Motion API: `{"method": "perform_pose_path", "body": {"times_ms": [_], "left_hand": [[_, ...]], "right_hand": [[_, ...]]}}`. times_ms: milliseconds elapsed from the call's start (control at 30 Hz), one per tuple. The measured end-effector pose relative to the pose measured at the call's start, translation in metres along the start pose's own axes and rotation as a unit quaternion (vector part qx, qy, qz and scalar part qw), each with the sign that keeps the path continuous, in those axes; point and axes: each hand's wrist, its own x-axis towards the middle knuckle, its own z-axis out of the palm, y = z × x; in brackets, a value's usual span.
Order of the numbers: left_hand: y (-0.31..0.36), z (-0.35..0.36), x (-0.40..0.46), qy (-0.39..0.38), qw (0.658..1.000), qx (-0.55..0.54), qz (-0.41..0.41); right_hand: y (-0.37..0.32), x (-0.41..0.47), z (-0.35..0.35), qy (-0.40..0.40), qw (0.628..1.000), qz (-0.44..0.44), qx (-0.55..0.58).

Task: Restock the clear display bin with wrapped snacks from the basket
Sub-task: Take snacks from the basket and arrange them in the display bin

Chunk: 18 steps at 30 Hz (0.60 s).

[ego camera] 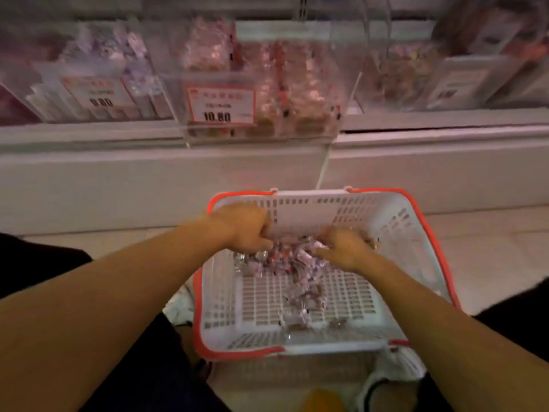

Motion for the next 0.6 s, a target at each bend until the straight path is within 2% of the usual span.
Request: {"method": "perform_pose_path", "body": {"times_ms": [33, 67, 133, 200, 267, 333, 400, 467, 533, 600], "left_hand": [[0.002, 0.027, 0.008, -0.061, 0.998, -0.001, -0.022], [0.003, 0.053, 0.016, -0.108, 0.993, -0.014, -0.051], [0.005, 0.100, 0.031, -0.169, 0.973, -0.084, -0.134], [0.010, 0.141, 0.045, -0.185, 0.938, -0.197, -0.217], [0.016, 0.170, 0.056, -0.132, 0.903, -0.287, -0.292], [0.017, 0.187, 0.071, -0.036, 0.867, -0.340, -0.362], [0.014, 0.194, 0.089, 0.018, 0.843, -0.368, -0.392], [0.013, 0.199, 0.105, 0.021, 0.830, -0.376, -0.411], [0.015, 0.203, 0.116, 0.021, 0.834, -0.347, -0.429], [0.017, 0.206, 0.122, 0.034, 0.836, -0.316, -0.447]], "right_hand": [[0.021, -0.002, 0.022, -0.113, 0.991, 0.074, 0.003], [0.038, -0.005, 0.040, -0.189, 0.972, 0.135, 0.017], [0.059, -0.010, 0.068, -0.287, 0.934, 0.214, 0.006], [0.069, -0.007, 0.088, -0.372, 0.898, 0.233, -0.029], [0.067, -0.004, 0.096, -0.420, 0.877, 0.233, 0.002], [0.061, 0.006, 0.105, -0.409, 0.872, 0.258, 0.072], [0.056, 0.015, 0.114, -0.385, 0.870, 0.281, 0.127], [0.054, 0.023, 0.125, -0.359, 0.861, 0.303, 0.196], [0.054, 0.031, 0.139, -0.286, 0.852, 0.351, 0.264], [0.053, 0.037, 0.150, -0.210, 0.858, 0.396, 0.252]]}}
